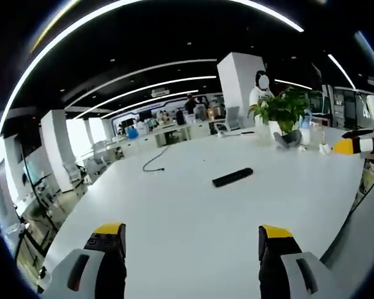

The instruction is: Press the specified remote control buttons in sequence, fully releasing each button before pressing the next.

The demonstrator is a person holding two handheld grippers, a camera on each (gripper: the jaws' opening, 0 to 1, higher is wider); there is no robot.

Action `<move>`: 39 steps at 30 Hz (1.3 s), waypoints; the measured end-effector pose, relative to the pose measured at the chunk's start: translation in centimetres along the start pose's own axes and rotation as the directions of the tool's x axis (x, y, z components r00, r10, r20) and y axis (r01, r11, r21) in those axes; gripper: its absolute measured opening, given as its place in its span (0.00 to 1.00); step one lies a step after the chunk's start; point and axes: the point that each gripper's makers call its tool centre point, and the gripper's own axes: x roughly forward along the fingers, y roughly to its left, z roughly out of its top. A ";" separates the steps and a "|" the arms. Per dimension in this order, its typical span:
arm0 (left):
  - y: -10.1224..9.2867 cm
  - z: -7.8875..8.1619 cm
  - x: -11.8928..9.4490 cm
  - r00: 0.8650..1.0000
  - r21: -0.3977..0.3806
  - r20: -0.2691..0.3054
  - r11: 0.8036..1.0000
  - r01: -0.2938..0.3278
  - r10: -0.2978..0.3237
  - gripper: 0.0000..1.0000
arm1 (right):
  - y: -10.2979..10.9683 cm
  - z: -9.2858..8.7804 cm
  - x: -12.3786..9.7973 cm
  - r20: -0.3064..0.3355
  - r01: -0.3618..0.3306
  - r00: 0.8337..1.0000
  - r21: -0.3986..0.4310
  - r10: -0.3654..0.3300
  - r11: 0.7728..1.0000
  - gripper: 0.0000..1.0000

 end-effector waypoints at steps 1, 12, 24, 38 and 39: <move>-0.1 0.0 0.0 1.000 0.000 -0.001 1.000 0.002 -0.002 0.93 | 0.0 0.0 0.0 -0.001 0.002 1.000 0.000 -0.002 1.000 0.97; 0.2 -1.0 0.4 0.999 -0.050 -0.054 0.999 -0.005 0.002 0.97 | -0.1 -0.4 0.1 -0.024 0.007 1.000 -0.005 -0.007 1.000 0.97; 0.5 -1.3 0.3 0.996 -0.054 -0.078 0.998 -0.042 0.037 1.00 | -0.3 -1.4 0.4 -0.073 0.024 0.997 -0.032 -0.026 0.999 0.96; 0.2 -1.9 0.3 0.995 -0.069 -0.099 0.997 -0.032 0.026 0.98 | -0.3 -1.7 0.4 -0.091 0.029 0.995 -0.040 -0.033 0.999 0.96; 0.2 -1.8 0.3 0.995 -0.069 -0.097 0.997 -0.031 0.024 0.98 | -0.4 -1.7 0.4 -0.090 0.032 0.995 -0.037 -0.035 0.999 0.96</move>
